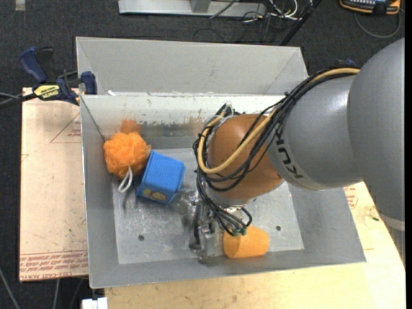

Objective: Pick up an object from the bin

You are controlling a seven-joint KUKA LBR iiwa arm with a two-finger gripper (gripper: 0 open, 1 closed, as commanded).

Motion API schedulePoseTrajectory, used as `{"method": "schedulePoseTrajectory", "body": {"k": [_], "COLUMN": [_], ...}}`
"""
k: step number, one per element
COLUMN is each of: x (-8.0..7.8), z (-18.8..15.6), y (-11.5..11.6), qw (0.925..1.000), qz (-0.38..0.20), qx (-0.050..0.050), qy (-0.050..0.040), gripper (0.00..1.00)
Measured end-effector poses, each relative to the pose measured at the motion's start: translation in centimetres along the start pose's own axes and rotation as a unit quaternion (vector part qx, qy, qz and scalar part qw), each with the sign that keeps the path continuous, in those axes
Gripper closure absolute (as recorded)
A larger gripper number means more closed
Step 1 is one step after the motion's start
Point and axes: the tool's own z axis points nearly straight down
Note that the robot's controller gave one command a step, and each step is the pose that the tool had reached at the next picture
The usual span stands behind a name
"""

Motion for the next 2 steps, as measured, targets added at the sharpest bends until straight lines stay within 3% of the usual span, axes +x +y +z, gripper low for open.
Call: {"method": "schedulePoseTrajectory", "body": {"k": [1,2], "x": [0.3,1.2], "z": [3.5,3.6], "y": [-3.9,-5.6], "qw": [0.9981,0.9980], "qz": [-0.062,-0.063], "qx": [-0.002,-0.002], "qy": [-0.0017,-0.0059], "gripper": [0.00,0.00]}}
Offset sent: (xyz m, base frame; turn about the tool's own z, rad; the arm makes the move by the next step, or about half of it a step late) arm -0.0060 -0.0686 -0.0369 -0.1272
